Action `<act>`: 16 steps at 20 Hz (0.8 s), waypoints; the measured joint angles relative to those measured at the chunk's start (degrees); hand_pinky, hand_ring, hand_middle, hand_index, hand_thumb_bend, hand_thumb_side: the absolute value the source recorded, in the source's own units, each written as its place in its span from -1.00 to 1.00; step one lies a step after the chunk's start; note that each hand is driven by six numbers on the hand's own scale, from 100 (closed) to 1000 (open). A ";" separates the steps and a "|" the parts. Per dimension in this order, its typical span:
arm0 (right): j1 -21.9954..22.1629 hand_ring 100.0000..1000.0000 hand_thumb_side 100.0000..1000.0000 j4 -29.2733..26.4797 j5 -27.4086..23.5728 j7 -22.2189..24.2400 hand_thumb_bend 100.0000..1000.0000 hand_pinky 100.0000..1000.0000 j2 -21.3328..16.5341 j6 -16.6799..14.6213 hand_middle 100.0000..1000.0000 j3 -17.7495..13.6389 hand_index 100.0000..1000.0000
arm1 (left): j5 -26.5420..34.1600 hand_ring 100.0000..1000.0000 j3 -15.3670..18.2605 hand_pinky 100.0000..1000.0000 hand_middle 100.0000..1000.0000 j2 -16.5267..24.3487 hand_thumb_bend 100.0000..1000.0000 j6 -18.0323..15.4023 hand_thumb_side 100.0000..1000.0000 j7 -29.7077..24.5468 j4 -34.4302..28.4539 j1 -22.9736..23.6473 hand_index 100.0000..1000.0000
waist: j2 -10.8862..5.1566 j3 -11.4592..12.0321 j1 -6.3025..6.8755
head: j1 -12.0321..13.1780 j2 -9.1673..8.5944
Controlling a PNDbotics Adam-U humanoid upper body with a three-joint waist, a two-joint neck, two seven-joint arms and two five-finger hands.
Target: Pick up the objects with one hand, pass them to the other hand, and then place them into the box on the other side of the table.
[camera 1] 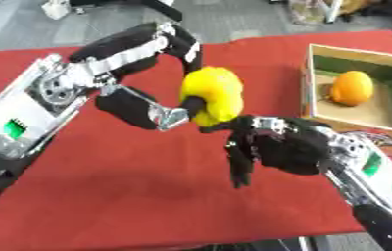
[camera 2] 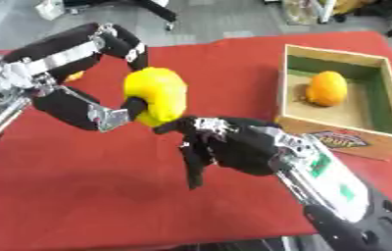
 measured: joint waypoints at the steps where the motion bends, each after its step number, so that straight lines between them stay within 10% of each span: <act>1: 0.00 -0.40 0.75 0.00 0.11 0.16 -1.00 -0.18 0.01 0.23 -0.59 0.14 1.00 | 0.21 -0.08 -0.30 0.27 -0.20 -0.01 -1.00 0.11 -0.62 0.11 0.33 -0.04 -0.06 | 0.00 -0.03 0.00 | 0.01 0.00; 16: -0.39 -0.40 0.80 -1.65 1.13 4.12 -1.00 -0.19 -0.53 1.34 -0.59 0.87 1.00 | 2.25 -0.08 -2.52 0.26 -0.18 -0.36 -1.00 1.61 -0.62 -1.13 4.63 -1.49 -0.05 | 0.00 -0.40 0.00 | 0.44 0.00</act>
